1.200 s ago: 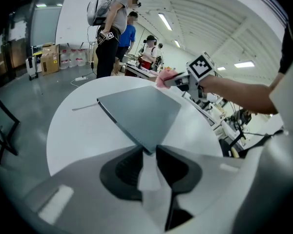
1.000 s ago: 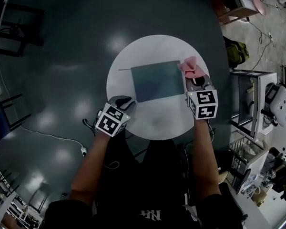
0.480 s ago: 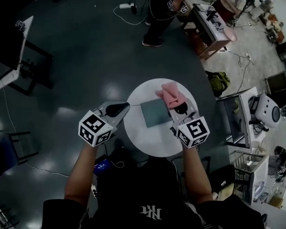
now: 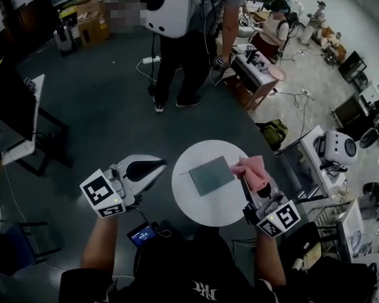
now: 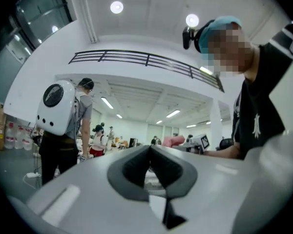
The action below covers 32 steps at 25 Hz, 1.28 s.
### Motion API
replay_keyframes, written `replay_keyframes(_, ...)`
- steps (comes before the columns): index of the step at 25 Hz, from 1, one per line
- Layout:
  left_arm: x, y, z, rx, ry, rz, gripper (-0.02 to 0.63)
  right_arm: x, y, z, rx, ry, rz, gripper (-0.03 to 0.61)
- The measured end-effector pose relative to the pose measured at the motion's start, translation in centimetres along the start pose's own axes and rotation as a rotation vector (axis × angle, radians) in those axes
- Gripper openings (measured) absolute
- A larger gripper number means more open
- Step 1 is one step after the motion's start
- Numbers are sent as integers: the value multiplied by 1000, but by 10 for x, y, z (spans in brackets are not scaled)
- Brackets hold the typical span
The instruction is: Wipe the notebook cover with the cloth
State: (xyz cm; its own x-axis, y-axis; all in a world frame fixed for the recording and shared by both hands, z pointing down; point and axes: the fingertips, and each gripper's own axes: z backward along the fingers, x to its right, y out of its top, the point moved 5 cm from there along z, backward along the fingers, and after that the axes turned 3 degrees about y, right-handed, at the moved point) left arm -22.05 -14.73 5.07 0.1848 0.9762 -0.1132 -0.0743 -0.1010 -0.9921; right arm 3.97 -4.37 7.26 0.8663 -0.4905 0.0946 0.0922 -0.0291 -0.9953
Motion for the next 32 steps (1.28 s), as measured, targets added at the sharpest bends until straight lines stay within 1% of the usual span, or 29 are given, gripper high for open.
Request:
replay_keyframes(2,4,13,9,46,-42,11,2,-14,1,21,28,14,-60,25)
replay_keyframes(5,11,10,12,47,-90,10,2,-38,-10,42,62,76,-120,25)
replay_keyframes(7,18,2,12,40,-125,25,2,-50,-17,47,65,98,-111,25)
replay_keyframes(9,30,-3,14,50,-159,59,0,-61,-18,49,65,120,-94,25)
replay_keyframes(12,63,-9,19,58,-179,88,1,-80,-15,57,70,182,-78,25)
replay_keyframes(17,133,-30,21,33,-185,122,2,-121,-11,89,98,278,-62,25)
replay_keyframes(20,181,-39,17,-1,-206,123,2,-152,-13,121,102,310,-84,25)
replay_keyframes(23,229,-53,12,-44,-245,121,2,-177,-25,161,108,307,-138,25)
replay_keyframes(27,293,-85,11,-97,-284,163,2,-209,-52,220,96,262,-164,25)
replay_keyframes(30,326,-111,16,-136,-294,211,2,-222,-71,252,97,230,-193,25)
replay_keyframes(32,342,-121,19,-165,-298,229,2,-230,-77,267,92,215,-202,25)
